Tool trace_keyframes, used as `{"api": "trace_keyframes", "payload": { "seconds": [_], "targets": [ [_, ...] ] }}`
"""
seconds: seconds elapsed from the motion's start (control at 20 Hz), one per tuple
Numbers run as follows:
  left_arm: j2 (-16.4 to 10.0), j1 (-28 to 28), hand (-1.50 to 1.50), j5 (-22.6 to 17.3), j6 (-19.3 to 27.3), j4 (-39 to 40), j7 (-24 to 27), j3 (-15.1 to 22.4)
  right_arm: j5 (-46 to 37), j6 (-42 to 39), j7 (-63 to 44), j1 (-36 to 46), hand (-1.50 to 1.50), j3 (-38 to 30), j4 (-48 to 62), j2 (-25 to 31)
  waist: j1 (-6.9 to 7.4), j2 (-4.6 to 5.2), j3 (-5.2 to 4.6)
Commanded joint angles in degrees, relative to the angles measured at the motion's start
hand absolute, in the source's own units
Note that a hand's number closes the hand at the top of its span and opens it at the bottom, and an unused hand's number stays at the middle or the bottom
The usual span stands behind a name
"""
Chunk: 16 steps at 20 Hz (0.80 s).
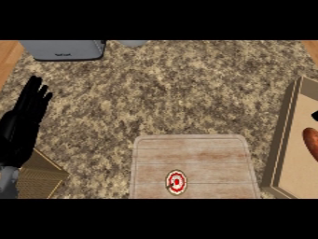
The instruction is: Pick the sweet potato from the cutting board and place it in the cardboard box
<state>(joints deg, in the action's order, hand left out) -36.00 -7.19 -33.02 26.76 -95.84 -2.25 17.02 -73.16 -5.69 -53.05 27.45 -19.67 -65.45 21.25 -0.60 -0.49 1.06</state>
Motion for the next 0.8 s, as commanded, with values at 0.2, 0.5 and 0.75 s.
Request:
{"api": "trace_keyframes", "payload": {
  "seconds": [0.2, 0.5, 0.75],
  "targets": [
    [3.8, 0.32, 0.0, -0.4, 0.71, 2.25, 0.7, -0.08, 2.26, 15.01, 10.17, -4.96, -1.5, -2.29, -6.02, 3.25, -0.19, 0.41, -1.04],
    [4.53, 0.77, 0.0, 0.2, 1.35, 0.99, 1.3, 1.33, 4.0, 31.62, 13.27, -4.0, -1.5, -4.42, -10.13, 1.23, 0.27, 0.47, -1.0],
    [4.17, 0.91, 0.0, -0.05, 1.77, 0.88, 0.83, 1.73, 15.36, 35.68, 13.35, -2.9, -1.5, -9.55, -18.03, -2.27, -0.55, 0.13, -0.99]
  ]
}}
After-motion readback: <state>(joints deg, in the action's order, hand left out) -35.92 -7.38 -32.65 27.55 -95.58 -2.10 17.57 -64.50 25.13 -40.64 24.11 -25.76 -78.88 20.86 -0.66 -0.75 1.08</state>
